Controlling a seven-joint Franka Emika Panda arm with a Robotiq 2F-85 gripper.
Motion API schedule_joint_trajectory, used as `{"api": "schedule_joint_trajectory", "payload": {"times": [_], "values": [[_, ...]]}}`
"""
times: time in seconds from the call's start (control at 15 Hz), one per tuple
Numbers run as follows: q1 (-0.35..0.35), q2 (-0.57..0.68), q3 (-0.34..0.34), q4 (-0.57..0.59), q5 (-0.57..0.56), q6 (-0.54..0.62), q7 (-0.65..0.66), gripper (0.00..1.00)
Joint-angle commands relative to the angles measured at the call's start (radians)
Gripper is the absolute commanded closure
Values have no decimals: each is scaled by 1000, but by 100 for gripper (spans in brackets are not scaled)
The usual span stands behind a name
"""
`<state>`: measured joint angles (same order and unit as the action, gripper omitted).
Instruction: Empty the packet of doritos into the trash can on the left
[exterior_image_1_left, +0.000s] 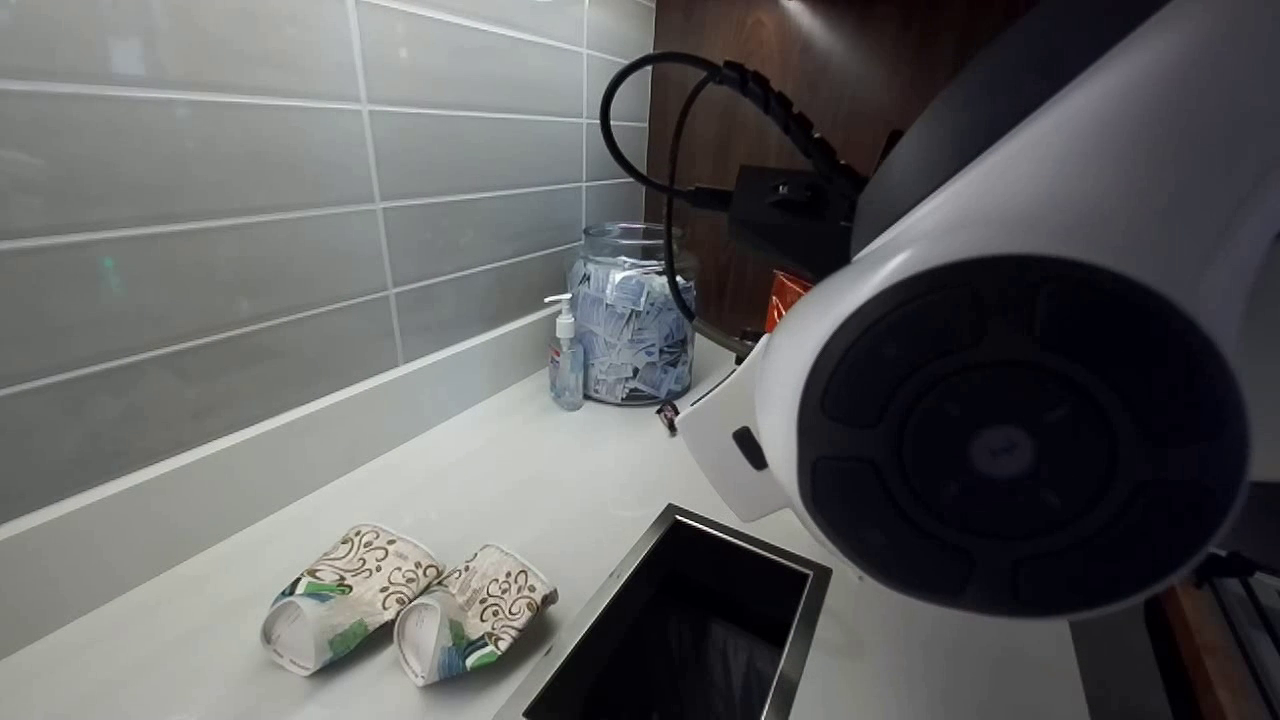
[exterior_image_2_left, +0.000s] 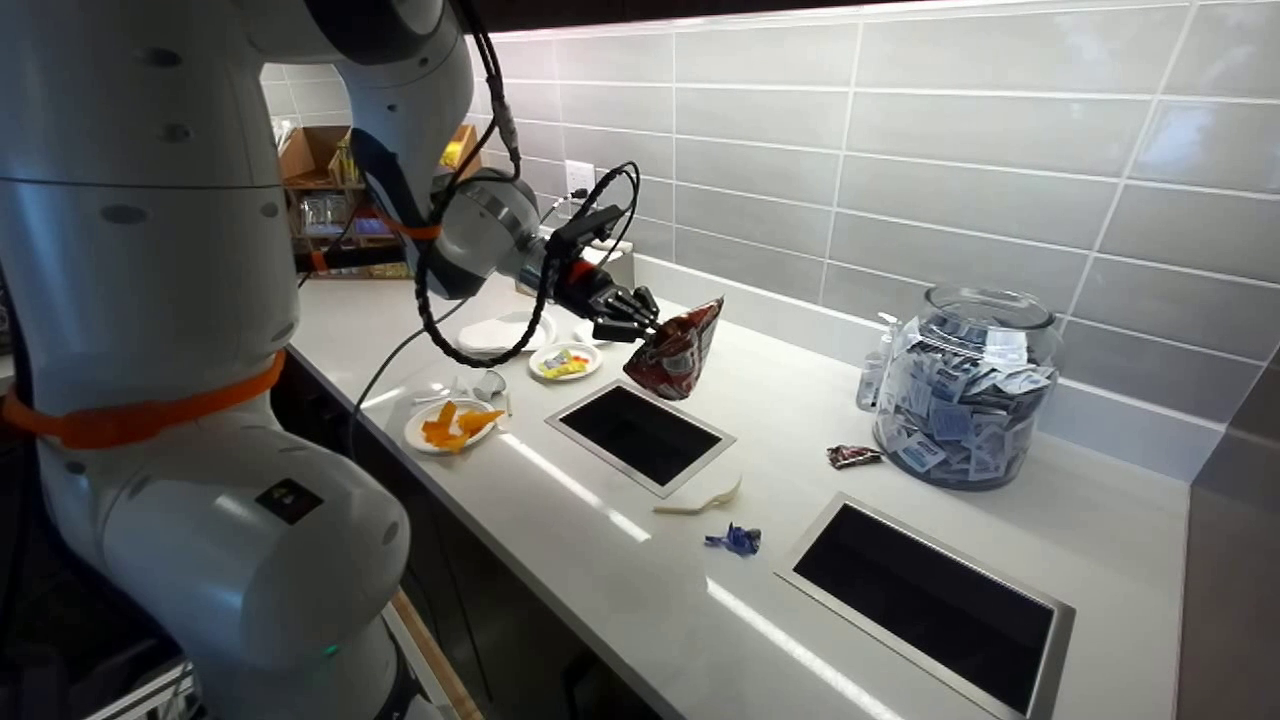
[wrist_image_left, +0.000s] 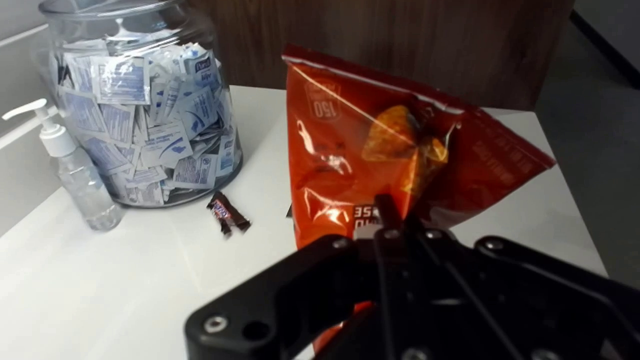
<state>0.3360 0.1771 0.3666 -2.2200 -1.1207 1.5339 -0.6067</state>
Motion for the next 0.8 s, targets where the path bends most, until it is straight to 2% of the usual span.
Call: {"api": "schedule_joint_trajectory", "payload": {"times": [0.0,0.07,0.13,0.2,0.27,0.33,0.4,0.53,0.67,0.73], "values": [[-7,-24,4,-28,4,52,-13,100],[-13,-34,4,-34,10,98,3,100],[-8,-21,2,-28,8,74,-5,100],[8,4,0,-11,-1,-12,-21,100],[-13,-35,3,-40,1,120,-3,100],[19,31,-2,9,4,-102,-26,100],[-7,-16,4,-26,4,69,-23,100],[-2,-1,3,-20,5,37,-28,100],[-6,-14,4,-29,6,79,-25,100],[1,1,2,-18,6,30,-38,100]]}}
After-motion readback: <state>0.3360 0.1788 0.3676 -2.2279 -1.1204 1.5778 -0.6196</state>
